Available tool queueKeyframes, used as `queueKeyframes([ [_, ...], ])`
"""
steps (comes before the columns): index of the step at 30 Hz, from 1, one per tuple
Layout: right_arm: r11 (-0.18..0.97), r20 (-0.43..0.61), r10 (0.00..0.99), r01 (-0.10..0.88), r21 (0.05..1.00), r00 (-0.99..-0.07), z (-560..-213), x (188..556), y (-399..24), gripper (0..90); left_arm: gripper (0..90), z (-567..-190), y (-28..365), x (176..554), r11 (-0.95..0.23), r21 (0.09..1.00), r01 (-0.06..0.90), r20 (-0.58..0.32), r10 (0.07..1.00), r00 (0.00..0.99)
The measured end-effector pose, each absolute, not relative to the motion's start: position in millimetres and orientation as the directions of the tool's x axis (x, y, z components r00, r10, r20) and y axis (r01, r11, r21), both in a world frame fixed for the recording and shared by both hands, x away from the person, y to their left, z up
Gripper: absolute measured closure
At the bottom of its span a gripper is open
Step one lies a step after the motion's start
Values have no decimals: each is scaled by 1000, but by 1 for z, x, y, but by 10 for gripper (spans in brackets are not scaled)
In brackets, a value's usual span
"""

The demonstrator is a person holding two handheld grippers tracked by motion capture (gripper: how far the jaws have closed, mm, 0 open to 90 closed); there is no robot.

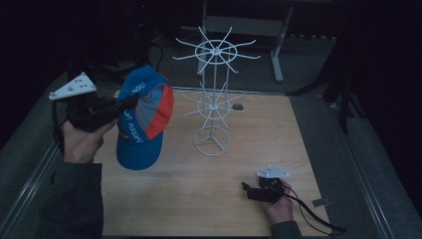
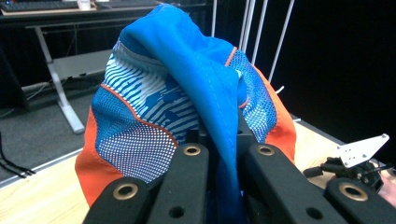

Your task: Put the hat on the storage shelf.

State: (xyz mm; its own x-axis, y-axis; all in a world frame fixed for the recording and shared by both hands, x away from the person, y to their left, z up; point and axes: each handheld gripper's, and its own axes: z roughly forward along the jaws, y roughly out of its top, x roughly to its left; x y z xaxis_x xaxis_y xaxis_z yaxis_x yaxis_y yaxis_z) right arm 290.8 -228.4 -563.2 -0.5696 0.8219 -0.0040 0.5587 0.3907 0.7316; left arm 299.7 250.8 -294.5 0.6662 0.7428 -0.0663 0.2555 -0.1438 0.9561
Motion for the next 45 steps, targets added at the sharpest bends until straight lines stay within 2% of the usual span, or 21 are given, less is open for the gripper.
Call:
queueKeyframes([
  [16, 391, -4, 822, 559, 731, -570, -563, 291, -228, 235, 896, -274, 249, 298, -114, 971, 212, -66, 723, 687],
  [26, 391, -4, 822, 559, 732, -570, -563, 291, -228, 235, 897, -269, 253, 295, -24, 984, 178, -110, 699, 706],
  [45, 391, -4, 822, 559, 732, -570, -563, 291, -228, 235, 897, -246, 245, 297, -3, 992, 126, -91, 683, 725],
])
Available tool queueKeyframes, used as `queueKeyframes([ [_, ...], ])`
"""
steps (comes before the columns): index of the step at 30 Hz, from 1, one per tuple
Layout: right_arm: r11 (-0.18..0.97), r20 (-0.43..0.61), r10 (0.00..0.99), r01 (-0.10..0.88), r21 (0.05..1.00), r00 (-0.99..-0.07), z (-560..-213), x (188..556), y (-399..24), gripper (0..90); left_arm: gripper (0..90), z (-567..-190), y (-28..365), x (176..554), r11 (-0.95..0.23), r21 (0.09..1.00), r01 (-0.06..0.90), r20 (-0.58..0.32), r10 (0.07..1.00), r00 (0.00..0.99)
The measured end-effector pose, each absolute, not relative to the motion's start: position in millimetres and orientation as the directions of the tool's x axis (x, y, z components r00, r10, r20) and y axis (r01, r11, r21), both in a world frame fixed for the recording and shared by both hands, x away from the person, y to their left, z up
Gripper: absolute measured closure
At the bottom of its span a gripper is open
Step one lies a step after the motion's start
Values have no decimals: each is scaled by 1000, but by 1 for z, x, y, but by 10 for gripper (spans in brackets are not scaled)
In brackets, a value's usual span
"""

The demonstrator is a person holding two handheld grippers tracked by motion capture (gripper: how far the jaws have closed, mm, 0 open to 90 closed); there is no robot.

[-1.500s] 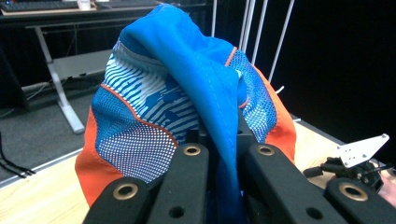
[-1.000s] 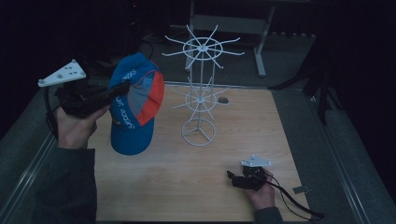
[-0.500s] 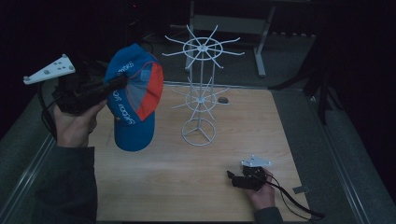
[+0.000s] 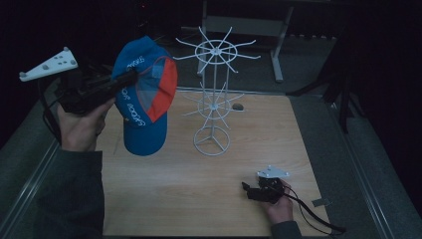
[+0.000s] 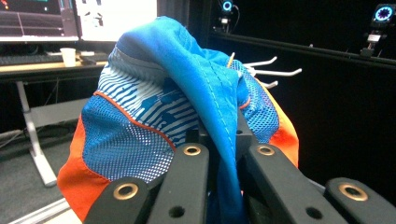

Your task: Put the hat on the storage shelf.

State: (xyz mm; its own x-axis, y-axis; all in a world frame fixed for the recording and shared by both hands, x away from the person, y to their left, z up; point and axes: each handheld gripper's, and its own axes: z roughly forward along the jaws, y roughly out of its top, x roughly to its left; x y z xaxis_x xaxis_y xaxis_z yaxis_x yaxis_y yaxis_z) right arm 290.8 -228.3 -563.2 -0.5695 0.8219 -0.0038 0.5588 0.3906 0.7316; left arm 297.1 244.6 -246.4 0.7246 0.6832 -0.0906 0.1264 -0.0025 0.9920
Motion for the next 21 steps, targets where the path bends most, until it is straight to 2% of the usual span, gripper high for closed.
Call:
queueKeyframes([
  [10, 391, -4, 822, 559, 732, -570, -563, 291, -228, 235, 896, -250, 229, 304, -22, 993, 117, -76, 638, 766],
  [15, 391, -4, 822, 559, 732, -570, -563, 291, -228, 235, 895, -265, 213, 314, -162, 972, 170, -31, 628, 777],
  [21, 391, -4, 822, 558, 731, -570, -563, 291, -228, 235, 888, -280, 214, 324, -211, 950, 231, -44, 640, 767],
])
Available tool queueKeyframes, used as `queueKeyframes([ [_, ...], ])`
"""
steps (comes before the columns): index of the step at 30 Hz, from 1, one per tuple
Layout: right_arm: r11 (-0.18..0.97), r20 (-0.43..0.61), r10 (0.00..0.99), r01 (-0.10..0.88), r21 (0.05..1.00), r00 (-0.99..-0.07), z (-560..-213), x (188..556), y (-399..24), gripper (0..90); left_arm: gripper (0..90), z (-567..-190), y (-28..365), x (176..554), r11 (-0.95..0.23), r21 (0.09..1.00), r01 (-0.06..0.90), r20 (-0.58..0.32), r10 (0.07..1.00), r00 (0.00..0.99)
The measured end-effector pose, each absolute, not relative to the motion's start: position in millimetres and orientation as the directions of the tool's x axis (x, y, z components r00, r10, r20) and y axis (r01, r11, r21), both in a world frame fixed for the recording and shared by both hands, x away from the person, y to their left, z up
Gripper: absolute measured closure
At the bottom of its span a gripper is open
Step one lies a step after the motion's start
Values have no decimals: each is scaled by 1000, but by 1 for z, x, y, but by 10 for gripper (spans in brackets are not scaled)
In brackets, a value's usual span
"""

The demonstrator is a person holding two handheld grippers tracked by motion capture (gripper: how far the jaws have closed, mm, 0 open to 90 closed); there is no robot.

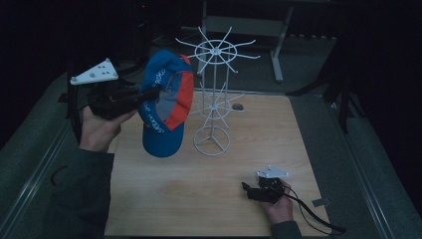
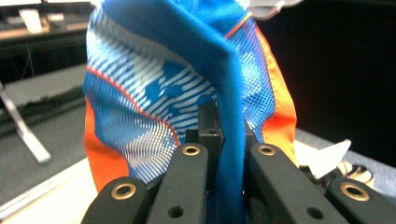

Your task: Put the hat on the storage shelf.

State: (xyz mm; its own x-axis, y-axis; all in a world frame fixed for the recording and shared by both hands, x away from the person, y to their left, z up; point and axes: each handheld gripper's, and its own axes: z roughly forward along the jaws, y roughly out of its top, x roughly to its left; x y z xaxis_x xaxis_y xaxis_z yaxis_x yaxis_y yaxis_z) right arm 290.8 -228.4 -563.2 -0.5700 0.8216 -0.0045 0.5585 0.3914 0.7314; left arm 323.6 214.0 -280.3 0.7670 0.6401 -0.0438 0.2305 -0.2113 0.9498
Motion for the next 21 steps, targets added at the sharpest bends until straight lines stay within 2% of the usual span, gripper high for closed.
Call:
queueKeyframes([
  [5, 391, -5, 822, 559, 731, -570, -563, 291, -228, 235, 870, -297, 220, 333, -241, 923, 299, -68, 663, 745],
  [10, 392, -5, 822, 558, 731, -570, -563, 291, -228, 235, 791, -303, 220, 336, -252, 911, 327, -77, 675, 734],
  [15, 392, -5, 822, 558, 731, -570, -563, 291, -228, 235, 663, -306, 224, 336, -228, 907, 355, -100, 701, 706],
  [21, 391, -5, 822, 558, 732, -570, -563, 291, -228, 235, 499, -309, 231, 332, -227, 901, 370, -72, 762, 644],
])
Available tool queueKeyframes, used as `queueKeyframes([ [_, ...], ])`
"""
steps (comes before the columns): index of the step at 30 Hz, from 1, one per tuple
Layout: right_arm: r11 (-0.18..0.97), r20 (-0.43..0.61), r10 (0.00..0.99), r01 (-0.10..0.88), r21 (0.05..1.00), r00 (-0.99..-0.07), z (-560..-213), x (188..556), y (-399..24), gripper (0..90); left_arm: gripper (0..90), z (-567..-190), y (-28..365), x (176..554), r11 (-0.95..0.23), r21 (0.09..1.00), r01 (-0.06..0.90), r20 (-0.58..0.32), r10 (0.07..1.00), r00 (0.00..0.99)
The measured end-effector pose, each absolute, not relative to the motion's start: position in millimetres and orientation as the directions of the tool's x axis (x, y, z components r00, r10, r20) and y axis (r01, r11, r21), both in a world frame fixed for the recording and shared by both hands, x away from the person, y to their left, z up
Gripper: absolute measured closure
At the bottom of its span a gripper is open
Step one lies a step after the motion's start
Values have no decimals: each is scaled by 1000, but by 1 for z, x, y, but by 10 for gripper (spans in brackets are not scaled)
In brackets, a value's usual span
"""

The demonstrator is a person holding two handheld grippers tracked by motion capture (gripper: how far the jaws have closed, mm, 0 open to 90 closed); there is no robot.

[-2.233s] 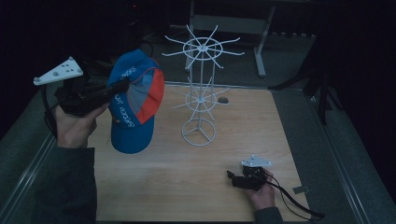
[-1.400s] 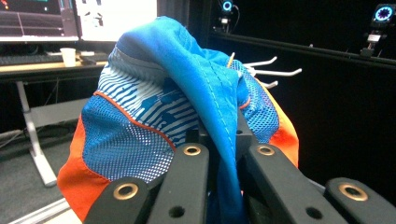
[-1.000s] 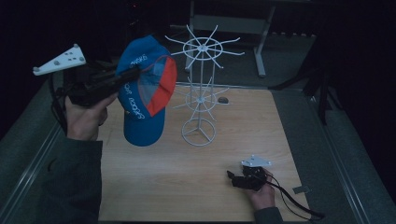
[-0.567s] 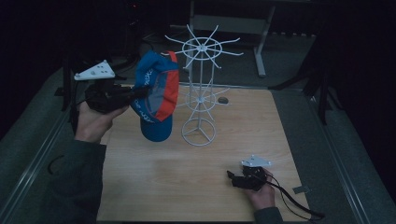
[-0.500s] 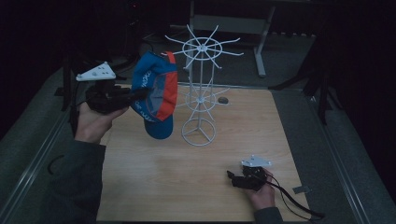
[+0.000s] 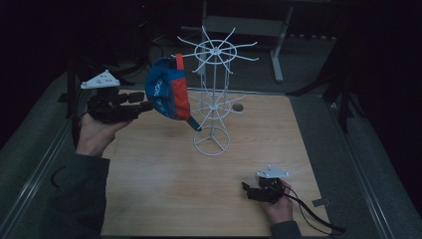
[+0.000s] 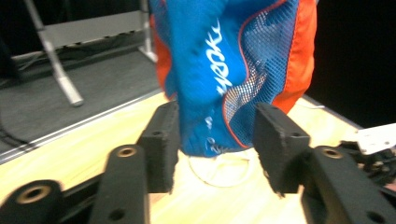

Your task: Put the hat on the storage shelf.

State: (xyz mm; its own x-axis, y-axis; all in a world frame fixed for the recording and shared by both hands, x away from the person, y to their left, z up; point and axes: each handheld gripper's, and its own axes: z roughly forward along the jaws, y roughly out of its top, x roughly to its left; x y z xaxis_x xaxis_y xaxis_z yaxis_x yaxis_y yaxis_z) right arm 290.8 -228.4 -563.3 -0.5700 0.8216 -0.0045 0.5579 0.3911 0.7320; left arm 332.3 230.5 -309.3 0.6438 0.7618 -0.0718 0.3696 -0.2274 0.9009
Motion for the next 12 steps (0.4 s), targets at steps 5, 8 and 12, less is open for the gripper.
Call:
queueKeyframes([
  [5, 391, -4, 822, 558, 732, -570, -563, 291, -228, 235, 438, -319, 235, 328, -219, 899, 379, -60, 796, 602],
  [8, 391, -4, 822, 558, 732, -570, -563, 291, -228, 235, 430, -328, 240, 329, -202, 893, 401, -76, 813, 578],
  [12, 391, -5, 822, 558, 732, -570, -563, 291, -228, 235, 434, -340, 246, 330, -177, 888, 424, -100, 826, 555],
])
